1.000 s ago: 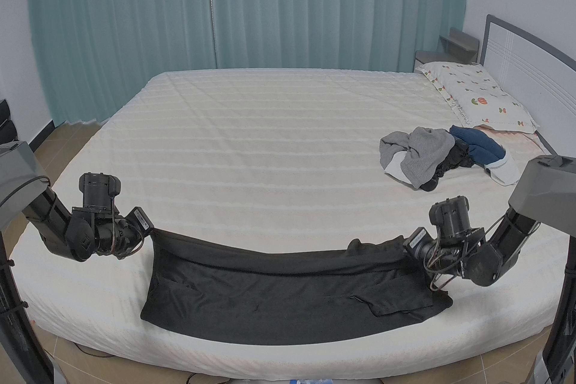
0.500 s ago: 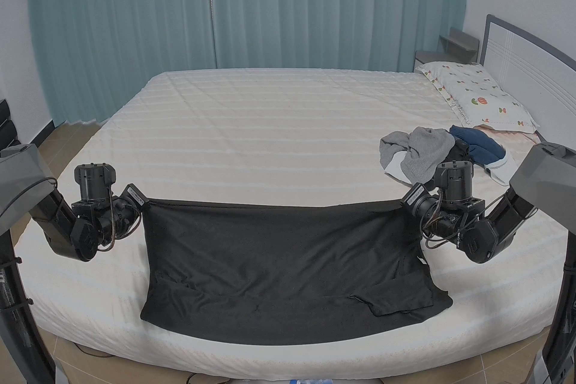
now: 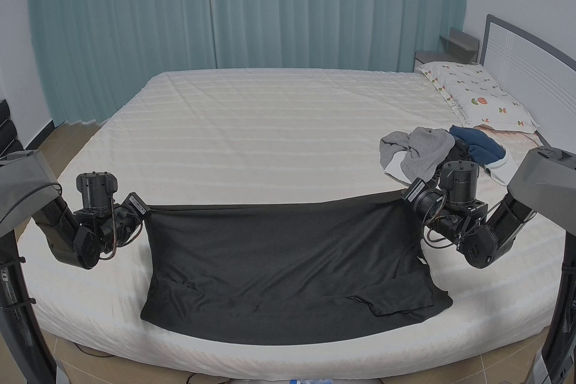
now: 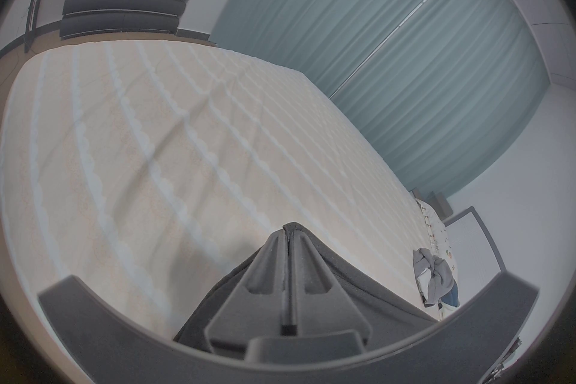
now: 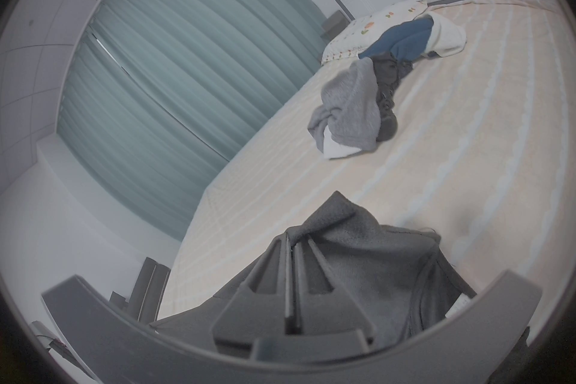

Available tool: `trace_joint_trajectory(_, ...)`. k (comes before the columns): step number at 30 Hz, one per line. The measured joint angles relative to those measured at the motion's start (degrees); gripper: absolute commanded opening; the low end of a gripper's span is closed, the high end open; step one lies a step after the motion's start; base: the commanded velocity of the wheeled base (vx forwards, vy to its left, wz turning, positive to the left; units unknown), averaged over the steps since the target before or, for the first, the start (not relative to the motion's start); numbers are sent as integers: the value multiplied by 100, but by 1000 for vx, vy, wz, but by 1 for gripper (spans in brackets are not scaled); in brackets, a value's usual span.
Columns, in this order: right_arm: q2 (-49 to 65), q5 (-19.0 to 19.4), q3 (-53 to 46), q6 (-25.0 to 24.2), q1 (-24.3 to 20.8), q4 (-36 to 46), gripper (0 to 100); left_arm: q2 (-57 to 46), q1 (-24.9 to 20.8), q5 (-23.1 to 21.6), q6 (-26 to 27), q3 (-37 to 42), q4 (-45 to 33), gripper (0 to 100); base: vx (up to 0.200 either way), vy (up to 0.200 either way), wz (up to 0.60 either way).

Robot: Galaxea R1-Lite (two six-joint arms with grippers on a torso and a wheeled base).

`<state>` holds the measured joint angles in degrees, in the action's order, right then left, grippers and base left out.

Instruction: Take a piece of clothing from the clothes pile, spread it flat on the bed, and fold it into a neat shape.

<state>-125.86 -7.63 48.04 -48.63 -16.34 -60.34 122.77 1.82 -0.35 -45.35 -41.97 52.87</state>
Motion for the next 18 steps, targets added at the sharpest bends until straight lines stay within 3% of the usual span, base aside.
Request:
trace_joint_trajectory(10, -228, 57, -183, 330, 46, -48, 0, 18, 0, 0, 172, 171, 200, 0, 0, 0, 0)
trace_joint_trajectory(18, -240, 184, -697, 777, 51, -45, 0, -44, -4, -5, 1332, 761, 179, 0, 0, 0, 0)
